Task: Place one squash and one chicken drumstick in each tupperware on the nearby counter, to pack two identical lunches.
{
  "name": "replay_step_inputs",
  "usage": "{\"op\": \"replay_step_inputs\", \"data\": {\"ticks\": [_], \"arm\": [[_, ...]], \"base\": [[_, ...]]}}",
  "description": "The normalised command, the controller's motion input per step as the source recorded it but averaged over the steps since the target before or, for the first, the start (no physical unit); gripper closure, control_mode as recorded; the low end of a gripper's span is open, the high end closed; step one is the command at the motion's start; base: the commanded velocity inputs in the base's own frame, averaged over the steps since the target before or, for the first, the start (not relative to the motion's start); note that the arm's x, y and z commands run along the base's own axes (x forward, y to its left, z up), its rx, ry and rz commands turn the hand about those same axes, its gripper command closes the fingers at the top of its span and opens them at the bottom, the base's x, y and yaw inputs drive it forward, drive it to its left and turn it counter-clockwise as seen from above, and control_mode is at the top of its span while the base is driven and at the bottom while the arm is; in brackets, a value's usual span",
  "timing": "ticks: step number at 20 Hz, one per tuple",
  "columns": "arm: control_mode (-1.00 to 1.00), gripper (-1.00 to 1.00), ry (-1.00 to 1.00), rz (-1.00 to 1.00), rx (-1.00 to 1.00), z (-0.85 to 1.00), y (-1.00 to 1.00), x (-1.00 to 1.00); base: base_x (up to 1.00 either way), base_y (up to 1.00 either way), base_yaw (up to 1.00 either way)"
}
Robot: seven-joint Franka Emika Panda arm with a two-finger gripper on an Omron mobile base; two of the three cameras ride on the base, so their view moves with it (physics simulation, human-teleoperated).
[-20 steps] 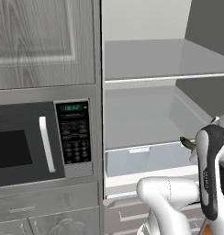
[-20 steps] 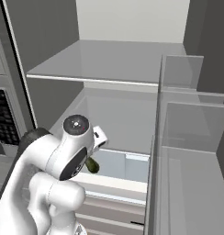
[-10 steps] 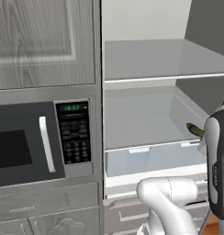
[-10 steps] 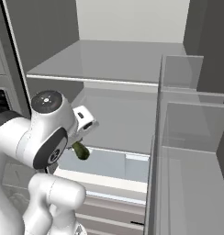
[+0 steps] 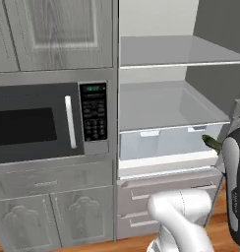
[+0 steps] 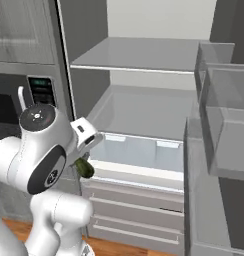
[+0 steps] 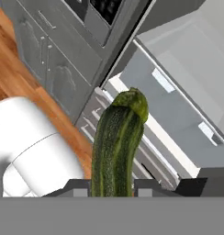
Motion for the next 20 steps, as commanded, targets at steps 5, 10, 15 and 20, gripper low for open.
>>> {"op": "replay_step_inputs", "data": {"ticks": [5,10,15,20], "arm": [[1.0,1.0,0.0,0.0,0.0,0.0,0.0,0.0],[1.0,1.0,0.0,0.0,0.0,0.0,0.0,0.0],[1.0,1.0,0.0,0.0,0.0,0.0,0.0,0.0],[1.0,1.0,0.0,0.0,0.0,0.0,0.0,0.0]], "base": [[-0.09,0.95,0.0],[0.0,1.0,0.0],[0.0,1.0,0.0],[0.16,1.0,0.0]]}}
